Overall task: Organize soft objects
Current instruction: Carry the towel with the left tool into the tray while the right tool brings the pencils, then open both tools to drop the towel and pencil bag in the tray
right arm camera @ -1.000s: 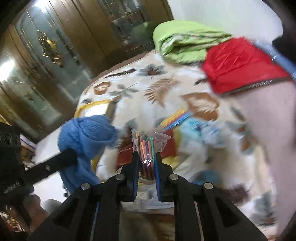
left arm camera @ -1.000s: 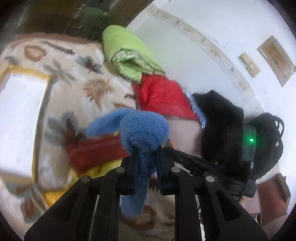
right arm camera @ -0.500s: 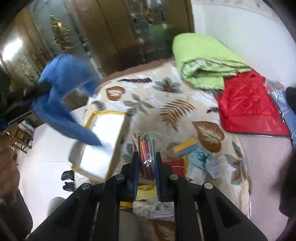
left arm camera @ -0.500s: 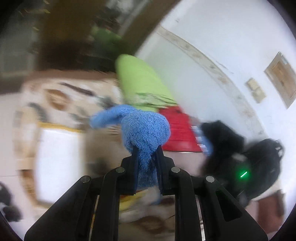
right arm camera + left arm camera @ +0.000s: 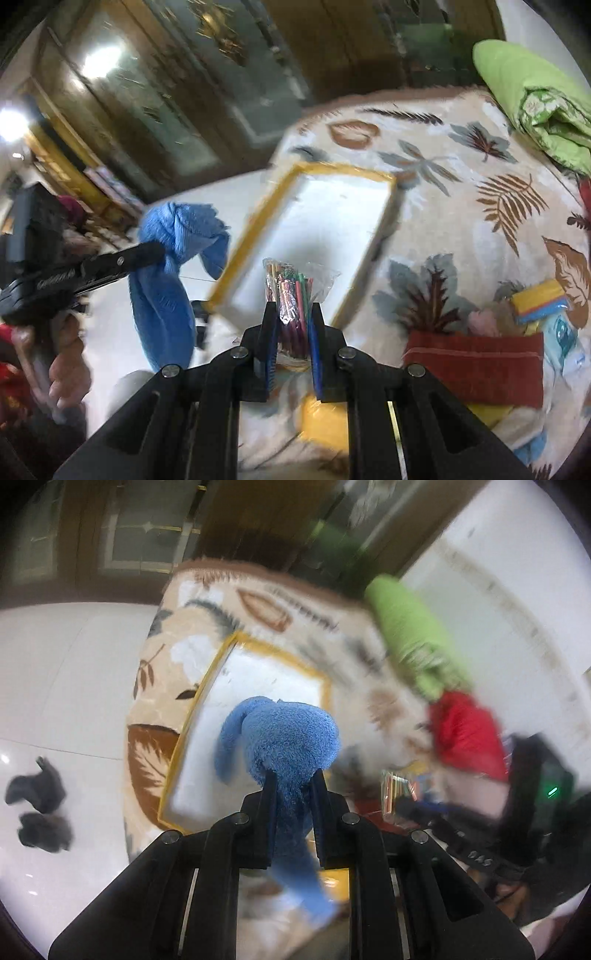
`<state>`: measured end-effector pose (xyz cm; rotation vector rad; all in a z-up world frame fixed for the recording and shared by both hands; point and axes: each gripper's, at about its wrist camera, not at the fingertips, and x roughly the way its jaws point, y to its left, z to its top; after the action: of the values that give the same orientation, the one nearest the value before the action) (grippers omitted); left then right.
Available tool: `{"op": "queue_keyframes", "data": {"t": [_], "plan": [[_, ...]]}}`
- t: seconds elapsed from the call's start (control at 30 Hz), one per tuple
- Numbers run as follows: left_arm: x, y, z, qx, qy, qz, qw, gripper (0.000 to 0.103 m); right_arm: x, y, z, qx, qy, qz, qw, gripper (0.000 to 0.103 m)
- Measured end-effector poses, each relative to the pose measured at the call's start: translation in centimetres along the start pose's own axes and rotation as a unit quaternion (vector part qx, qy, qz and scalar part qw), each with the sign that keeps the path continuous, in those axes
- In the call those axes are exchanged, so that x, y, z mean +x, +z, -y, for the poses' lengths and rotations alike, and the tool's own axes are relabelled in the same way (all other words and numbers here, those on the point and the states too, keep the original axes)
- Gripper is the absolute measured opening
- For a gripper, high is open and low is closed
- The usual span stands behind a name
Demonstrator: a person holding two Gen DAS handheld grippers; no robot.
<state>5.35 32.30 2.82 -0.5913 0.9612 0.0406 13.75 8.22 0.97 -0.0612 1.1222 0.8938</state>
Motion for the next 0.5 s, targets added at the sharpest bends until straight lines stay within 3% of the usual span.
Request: {"op": "queue_keyframes", "data": {"t": [0.07, 0.27, 0.43, 0.5], "plan": [[3.0, 0.5, -0.6, 0.0, 0.024, -0.013, 0.9996, 0.016, 2.7, 0.6, 0.3, 0.002, -0.002, -0.014, 1.0, 0.014], [9.6, 0.7, -1.9, 0.028, 0.037, -0.032, 0.9984, 0.016, 9.9, 0.8, 0.0, -0.032, -0.049, -0.072, 0.996, 0.015], [12.7, -0.4, -2.7, 0.042, 0.047, -0.062, 0.996, 0.028, 12.6, 0.2, 0.7, -0.019, -0.048, -0.104, 0.993, 0.015], [12.3, -0.6, -2.5, 0.054, 0.052, -0.044, 0.9962, 0.028, 11.5, 0.2, 0.9, -0.001, -0.034, -0.094, 0.995, 0.016]]}}
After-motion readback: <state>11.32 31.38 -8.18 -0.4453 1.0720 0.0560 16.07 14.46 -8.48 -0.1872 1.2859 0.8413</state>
